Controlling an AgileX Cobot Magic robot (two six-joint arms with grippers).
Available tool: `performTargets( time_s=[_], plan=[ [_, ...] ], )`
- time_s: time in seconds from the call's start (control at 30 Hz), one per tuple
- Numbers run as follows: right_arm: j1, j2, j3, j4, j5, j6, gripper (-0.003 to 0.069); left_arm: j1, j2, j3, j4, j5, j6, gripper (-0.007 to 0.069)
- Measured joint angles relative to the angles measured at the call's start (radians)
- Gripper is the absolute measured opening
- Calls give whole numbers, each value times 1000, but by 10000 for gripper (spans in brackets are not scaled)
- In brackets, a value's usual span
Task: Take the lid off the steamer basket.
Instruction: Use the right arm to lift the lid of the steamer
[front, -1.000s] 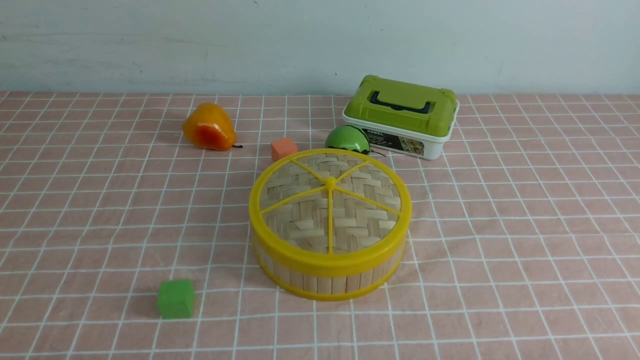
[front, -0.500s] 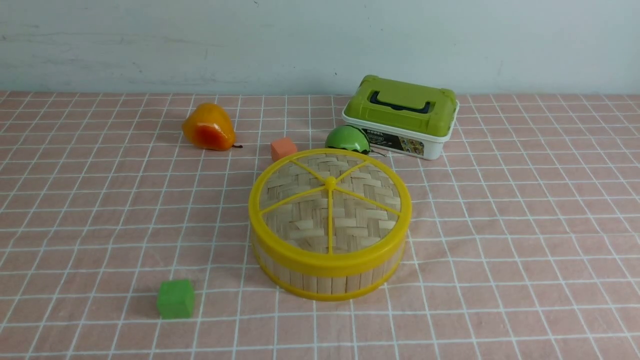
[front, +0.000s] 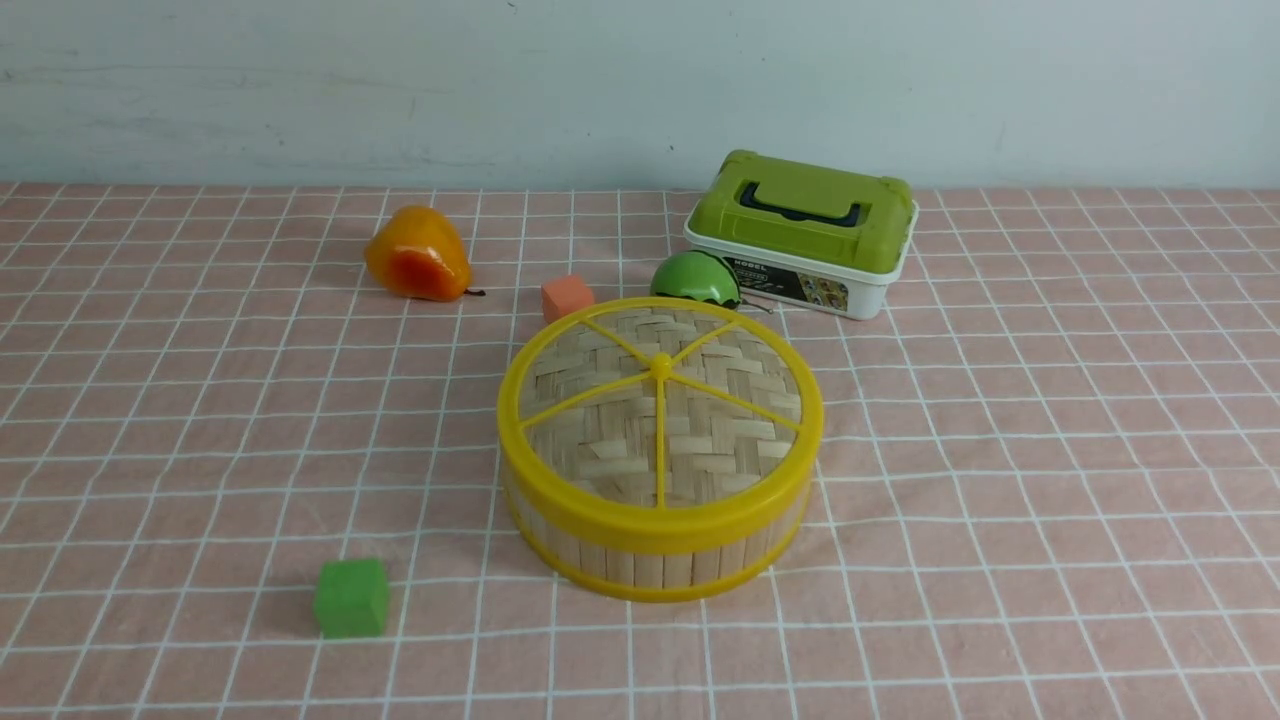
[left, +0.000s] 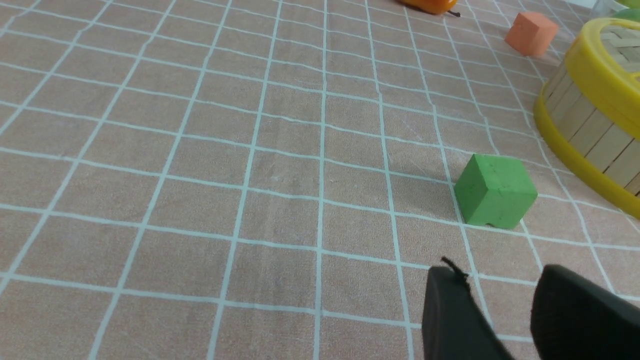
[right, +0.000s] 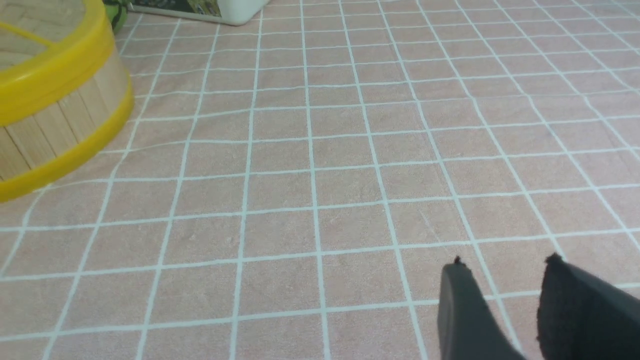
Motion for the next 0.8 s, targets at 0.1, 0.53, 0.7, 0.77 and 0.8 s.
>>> performTargets(
  time_s=[0.1, 0.53, 0.7, 0.77, 0.8],
  plan=[
    [0, 0, 0, 69, 0, 29, 209, 0, 0, 0, 0, 0, 0, 239],
    [0, 0, 6, 684, 22, 426, 229, 0, 0, 0, -1, 0, 0, 239],
    [0, 0, 6, 613, 21, 382, 236, 0, 0, 0, -2, 0, 0, 239],
    [0, 0, 6, 588, 20, 342, 237, 0, 0, 0, -2, 0, 0, 239],
    [0, 0, 6, 583, 19, 306, 237, 0, 0, 0, -2, 0, 0, 239]
  ],
)
